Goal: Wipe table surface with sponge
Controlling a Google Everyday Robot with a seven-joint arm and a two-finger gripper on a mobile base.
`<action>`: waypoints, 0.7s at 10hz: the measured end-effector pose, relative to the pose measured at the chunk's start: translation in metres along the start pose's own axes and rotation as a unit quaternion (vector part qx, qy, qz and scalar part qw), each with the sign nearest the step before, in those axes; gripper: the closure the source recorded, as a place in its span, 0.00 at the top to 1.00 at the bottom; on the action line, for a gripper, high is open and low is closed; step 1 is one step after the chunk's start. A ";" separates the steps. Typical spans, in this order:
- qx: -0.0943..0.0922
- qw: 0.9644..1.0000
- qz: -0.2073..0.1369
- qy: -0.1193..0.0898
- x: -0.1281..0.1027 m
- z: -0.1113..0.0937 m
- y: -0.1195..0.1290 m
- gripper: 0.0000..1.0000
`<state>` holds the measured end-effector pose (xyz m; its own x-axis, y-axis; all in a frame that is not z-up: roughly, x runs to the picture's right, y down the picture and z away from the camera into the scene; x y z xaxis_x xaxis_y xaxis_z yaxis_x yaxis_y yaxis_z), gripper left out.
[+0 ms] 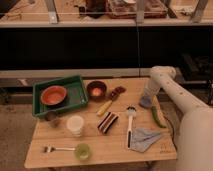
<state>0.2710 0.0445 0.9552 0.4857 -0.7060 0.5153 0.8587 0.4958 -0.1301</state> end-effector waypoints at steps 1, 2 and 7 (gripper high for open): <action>-0.001 1.000 0.005 0.001 0.013 0.002 -0.006 0.02; -0.001 1.000 0.006 0.002 0.026 0.005 -0.018 0.02; 0.008 0.999 -0.041 -0.002 0.007 0.010 -0.095 0.02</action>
<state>0.1912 -0.0031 0.9797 0.4138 -0.7428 0.5263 0.8925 0.4450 -0.0735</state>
